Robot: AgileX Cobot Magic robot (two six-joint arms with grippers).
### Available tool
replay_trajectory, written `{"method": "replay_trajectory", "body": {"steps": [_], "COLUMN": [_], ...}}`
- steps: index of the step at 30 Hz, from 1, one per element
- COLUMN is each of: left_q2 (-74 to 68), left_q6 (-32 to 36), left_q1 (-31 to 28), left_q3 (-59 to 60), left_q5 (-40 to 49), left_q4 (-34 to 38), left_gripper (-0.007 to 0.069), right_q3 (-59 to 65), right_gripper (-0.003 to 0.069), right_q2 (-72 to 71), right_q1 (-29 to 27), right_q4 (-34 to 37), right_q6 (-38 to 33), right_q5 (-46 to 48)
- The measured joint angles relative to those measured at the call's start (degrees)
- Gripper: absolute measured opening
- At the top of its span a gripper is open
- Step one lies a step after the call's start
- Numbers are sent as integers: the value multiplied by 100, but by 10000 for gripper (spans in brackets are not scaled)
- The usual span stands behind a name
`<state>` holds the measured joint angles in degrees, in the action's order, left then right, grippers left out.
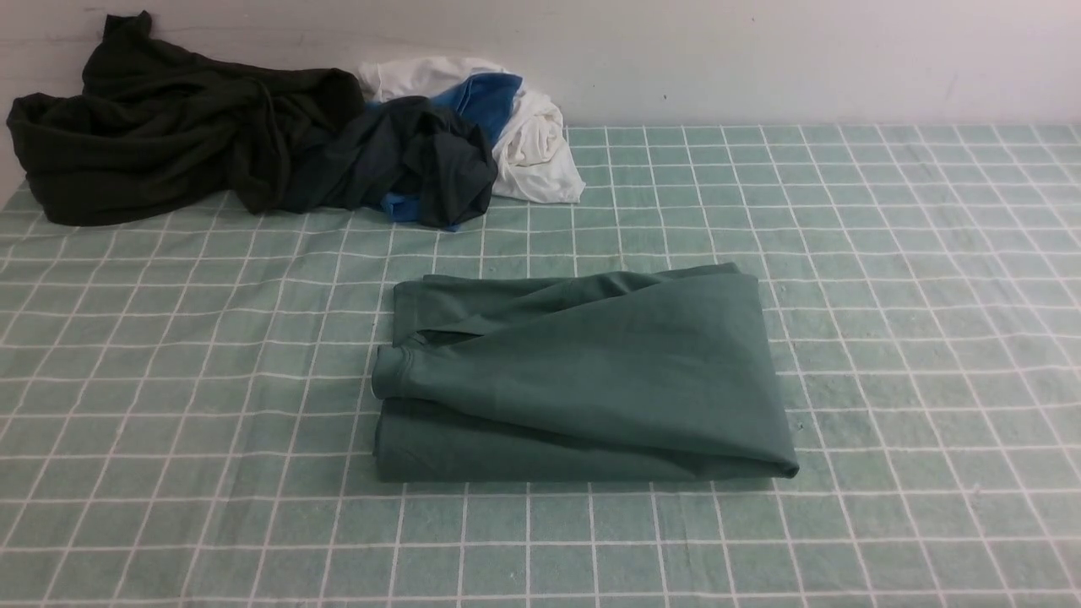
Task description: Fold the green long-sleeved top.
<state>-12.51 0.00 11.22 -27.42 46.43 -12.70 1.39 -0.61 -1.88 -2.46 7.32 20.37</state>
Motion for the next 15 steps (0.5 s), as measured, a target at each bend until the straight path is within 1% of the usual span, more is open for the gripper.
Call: {"method": "replay_trajectory", "body": {"steps": [4, 6, 7, 8, 9, 10, 11, 12, 13, 15], "left_q2": [7, 98, 187, 204, 352, 452, 472, 611, 705, 871], "left_q6": [0, 0, 0, 0, 0, 0, 0, 0, 0, 0], "left_q1": [0, -41, -105, -118, -266, -389, -415, -626, -789, -1112], "left_q3": [77, 301, 553, 553, 919, 1171, 1275, 1632, 1874, 2294], "left_q5": [-125, -619, -1115, -1115, -1752, -2126, -2266, -2665, -2857, -3001], "left_q4": [17, 155, 207, 207, 273, 331, 361, 498, 604, 773], "left_gripper": [-3, -3, -3, -3, -3, -3, -3, -3, -3, -3], "right_q3": [0, 0, 0, 0, 0, 0, 0, 0, 0, 0], "right_gripper": [-13, -13, -13, -13, -13, -13, -13, -13, -13, -13], "right_q2": [0, 0, 0, 0, 0, 0, 0, 0, 0, 0], "right_q1": [0, 0, 0, 0, 0, 0, 0, 0, 0, 0], "right_q4": [0, 0, 0, 0, 0, 0, 0, 0, 0, 0], "right_q6": [0, 0, 0, 0, 0, 0, 0, 0, 0, 0], "right_q5": [0, 0, 0, 0, 0, 0, 0, 0, 0, 0]}}
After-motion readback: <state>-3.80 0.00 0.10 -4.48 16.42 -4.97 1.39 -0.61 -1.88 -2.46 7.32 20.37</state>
